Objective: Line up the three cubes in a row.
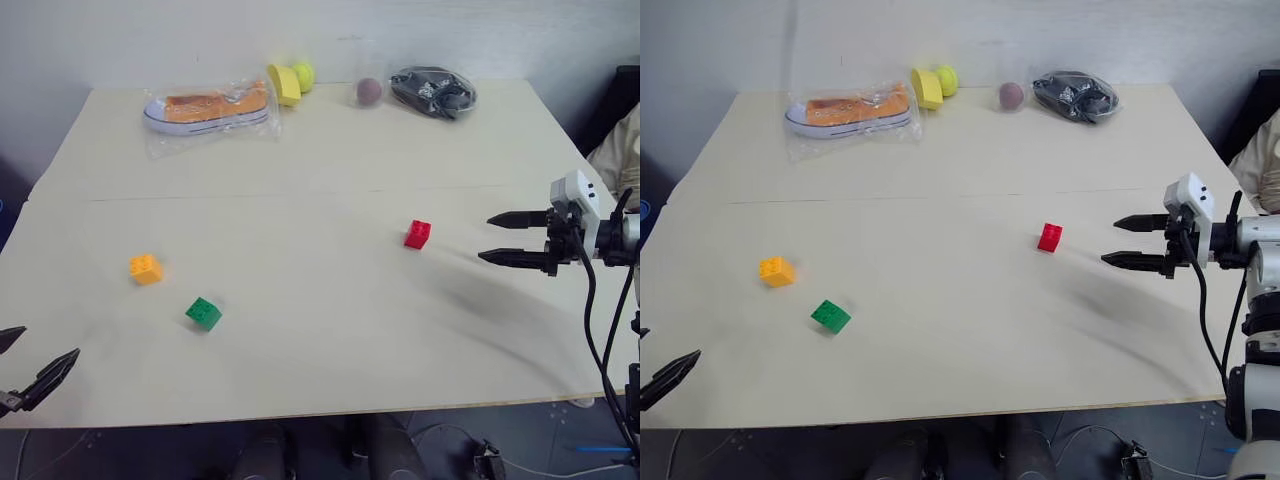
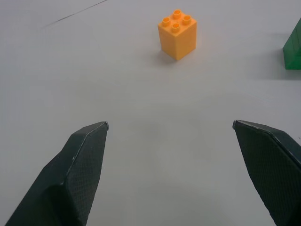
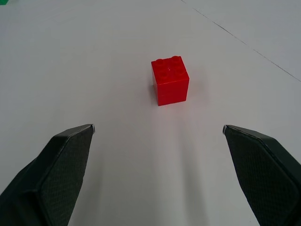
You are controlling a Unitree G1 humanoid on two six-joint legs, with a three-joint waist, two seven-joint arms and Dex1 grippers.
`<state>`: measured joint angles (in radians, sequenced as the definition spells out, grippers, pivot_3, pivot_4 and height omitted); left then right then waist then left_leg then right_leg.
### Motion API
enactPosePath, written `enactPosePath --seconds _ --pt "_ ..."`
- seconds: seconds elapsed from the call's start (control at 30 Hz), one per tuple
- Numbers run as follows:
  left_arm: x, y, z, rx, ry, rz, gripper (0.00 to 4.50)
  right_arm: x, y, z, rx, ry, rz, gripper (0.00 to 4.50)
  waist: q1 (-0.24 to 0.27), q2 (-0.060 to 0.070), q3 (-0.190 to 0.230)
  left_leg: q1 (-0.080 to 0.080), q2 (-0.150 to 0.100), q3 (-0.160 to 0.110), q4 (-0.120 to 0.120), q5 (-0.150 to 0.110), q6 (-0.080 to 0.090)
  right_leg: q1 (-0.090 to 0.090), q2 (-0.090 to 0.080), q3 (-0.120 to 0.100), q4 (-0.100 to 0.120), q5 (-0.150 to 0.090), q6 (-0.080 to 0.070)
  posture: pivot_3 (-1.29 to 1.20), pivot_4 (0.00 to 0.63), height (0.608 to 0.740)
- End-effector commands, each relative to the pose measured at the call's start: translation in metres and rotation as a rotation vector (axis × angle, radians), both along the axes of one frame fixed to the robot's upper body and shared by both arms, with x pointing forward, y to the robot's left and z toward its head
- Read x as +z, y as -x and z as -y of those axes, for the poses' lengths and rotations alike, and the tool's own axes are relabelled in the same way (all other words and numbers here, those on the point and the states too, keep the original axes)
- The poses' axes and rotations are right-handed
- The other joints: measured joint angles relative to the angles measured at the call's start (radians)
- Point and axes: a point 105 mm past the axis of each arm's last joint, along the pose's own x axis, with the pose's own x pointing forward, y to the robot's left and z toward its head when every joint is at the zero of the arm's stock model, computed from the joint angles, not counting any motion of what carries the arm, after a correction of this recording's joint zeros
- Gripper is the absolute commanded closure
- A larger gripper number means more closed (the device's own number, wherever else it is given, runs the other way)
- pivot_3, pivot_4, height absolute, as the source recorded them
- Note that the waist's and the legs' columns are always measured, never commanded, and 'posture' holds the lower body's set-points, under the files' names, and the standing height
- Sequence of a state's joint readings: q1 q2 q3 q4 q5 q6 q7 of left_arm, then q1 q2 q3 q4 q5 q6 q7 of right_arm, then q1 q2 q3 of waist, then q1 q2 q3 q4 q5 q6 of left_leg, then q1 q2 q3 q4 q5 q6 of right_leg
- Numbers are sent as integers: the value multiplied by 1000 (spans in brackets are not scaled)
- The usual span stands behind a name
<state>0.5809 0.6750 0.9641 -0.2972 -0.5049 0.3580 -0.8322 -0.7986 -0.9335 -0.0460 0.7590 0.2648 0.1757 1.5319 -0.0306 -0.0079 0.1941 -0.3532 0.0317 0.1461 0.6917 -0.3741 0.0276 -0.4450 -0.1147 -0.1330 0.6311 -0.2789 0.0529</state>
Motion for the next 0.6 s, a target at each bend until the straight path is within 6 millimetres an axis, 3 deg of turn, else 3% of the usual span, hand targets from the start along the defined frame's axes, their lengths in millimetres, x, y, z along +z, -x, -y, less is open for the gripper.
enactPosePath --seconds 0.03,0.6 --pt "2 1 1 5 -15 -2 36 12 3 -2 31 -9 33 0 0 0 0 0 0 0 0 0 0 0 0 0 0 0 0 0 150 740" --pt "2 -11 4 -2 -26 12 36 12 3 -7 19 -1 63 0 0 0 0 0 0 0 0 0 0 0 0 0 0 0 0 0 150 740"
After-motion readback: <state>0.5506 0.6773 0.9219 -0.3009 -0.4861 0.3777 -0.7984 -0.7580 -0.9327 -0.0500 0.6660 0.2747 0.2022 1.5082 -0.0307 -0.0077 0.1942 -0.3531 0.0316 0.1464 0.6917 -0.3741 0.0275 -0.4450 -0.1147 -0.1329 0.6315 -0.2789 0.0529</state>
